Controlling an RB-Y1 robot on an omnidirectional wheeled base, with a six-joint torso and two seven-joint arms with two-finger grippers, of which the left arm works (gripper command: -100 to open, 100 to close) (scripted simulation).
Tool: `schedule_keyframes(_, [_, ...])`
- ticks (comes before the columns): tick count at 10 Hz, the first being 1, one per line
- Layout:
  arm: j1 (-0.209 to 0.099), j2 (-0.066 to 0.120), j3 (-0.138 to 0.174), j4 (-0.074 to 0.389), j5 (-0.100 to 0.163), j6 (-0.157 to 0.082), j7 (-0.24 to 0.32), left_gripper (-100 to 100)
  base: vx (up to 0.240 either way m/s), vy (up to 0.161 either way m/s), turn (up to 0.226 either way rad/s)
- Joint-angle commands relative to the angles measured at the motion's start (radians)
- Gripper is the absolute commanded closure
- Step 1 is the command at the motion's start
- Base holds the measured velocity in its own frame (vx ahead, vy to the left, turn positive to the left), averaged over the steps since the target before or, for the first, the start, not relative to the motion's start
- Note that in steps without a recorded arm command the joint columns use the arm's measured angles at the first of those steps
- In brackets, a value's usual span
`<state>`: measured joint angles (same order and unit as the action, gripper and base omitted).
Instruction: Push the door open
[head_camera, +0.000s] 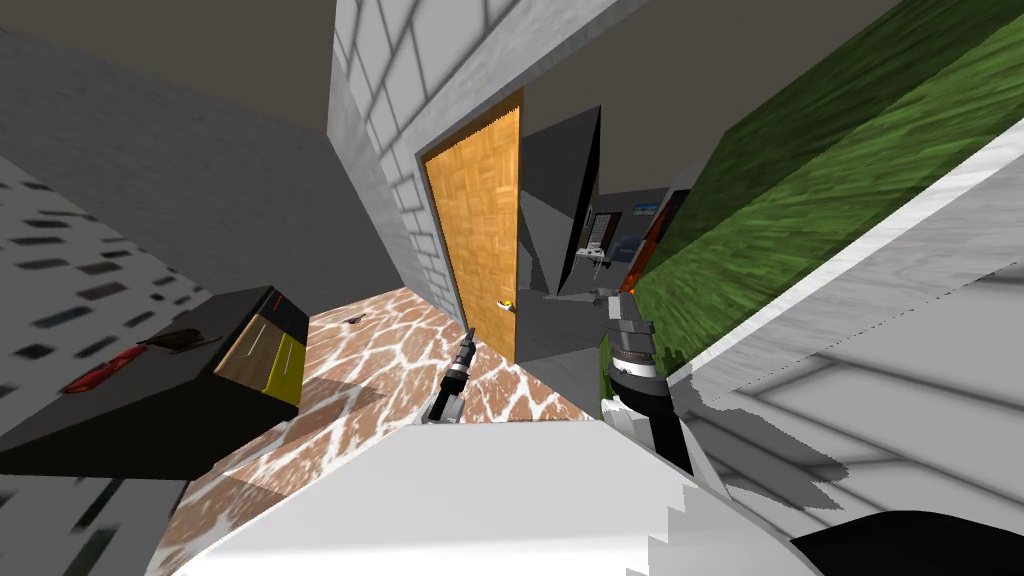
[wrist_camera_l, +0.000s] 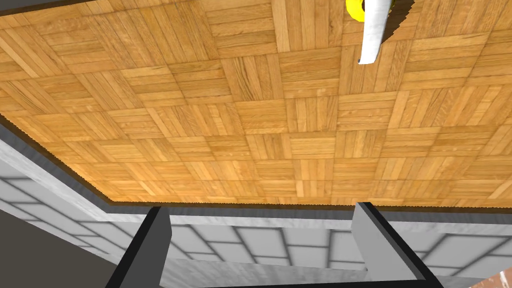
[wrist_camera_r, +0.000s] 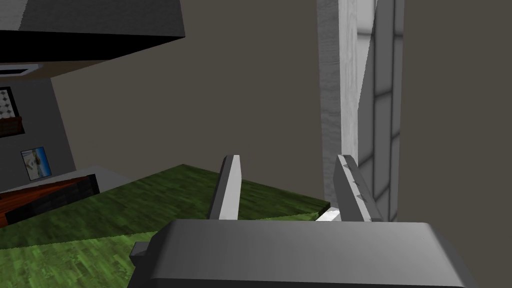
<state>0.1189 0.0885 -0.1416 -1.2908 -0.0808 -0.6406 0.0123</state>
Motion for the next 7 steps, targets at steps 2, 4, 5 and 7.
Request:
schedule_keyframes(2, [-0.037,-0.001,-0.014,0.076,0.001,-0.018,0.012,-100,0.078,0.066,-0.091])
schedule_keyframes(4, [-0.074,-0.004,-0.03,0.154,0.002,-0.038,0.025,-100,0.105,0.093,-0.107])
schedule_keyframes(5, [-0.087,-0.005,-0.035,0.186,0.002,-0.045,0.029,-100,0.119,0.099,-0.117])
schedule_keyframes(7, [-0.111,-0.009,-0.046,0.238,0.002,-0.058,0.037,-100,0.082,0.067,-0.076])
